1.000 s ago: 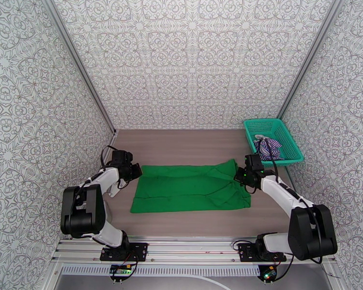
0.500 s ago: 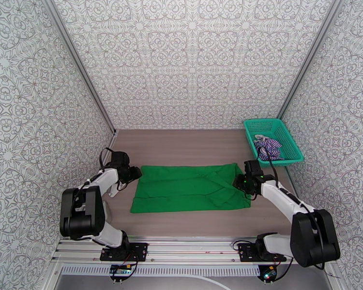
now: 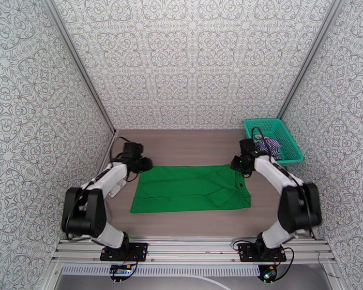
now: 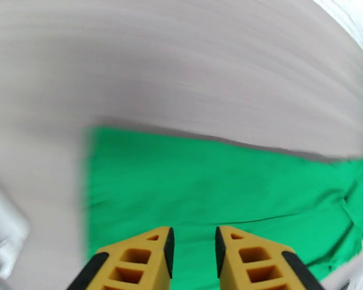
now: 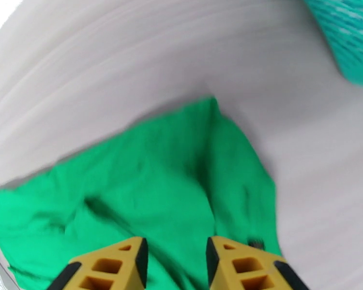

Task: Fold and stack the mixed laundry pile

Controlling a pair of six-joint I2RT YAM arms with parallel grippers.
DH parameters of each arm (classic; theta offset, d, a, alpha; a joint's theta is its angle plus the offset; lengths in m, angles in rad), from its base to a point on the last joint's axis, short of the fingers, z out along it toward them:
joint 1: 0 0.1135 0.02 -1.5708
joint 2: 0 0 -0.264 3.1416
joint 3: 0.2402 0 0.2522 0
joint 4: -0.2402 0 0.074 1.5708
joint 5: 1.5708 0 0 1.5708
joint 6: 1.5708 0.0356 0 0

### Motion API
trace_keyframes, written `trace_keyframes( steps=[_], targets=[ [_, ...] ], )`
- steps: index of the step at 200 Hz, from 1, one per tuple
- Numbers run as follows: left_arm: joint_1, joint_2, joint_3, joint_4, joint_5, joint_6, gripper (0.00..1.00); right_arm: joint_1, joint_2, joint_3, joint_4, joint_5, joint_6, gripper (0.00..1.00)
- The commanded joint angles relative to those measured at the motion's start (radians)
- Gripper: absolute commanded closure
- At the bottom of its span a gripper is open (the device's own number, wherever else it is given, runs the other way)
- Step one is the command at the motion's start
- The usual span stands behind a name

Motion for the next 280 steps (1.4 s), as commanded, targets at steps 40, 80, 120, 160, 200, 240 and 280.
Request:
trace_keyframes(
  steps=[40,80,120,160,200,240,280],
  targets=[
    [0.006,0.191,0.057,0.085,0.081,-0.048,0.76,-0.071,0.146,0.103,0.045,-0.112,-0.010,0.62],
    [0.028,0.227,0.048,0.075,0.070,-0.057,0.76,-0.086,0.132,0.057,0.067,-0.156,0.013,0.85],
    [0.041,0.236,0.046,0.058,0.066,-0.053,0.76,-0.099,0.049,-0.014,0.051,-0.144,0.018,0.99],
    [0.048,0.238,0.052,0.044,0.064,-0.046,0.76,-0.099,0.016,-0.051,0.018,-0.103,0.018,1.00],
    [0.051,0.235,0.046,0.039,0.061,-0.043,0.76,-0.104,0.122,-0.024,-0.003,0.024,0.009,0.83],
    [0.052,0.213,0.051,0.025,0.066,-0.039,0.74,-0.104,0.131,0.039,-0.044,0.052,0.006,0.63],
    [0.046,0.136,0.096,-0.038,0.057,-0.018,0.72,-0.097,-0.024,0.088,-0.117,0.026,-0.009,0.60]
  ],
)
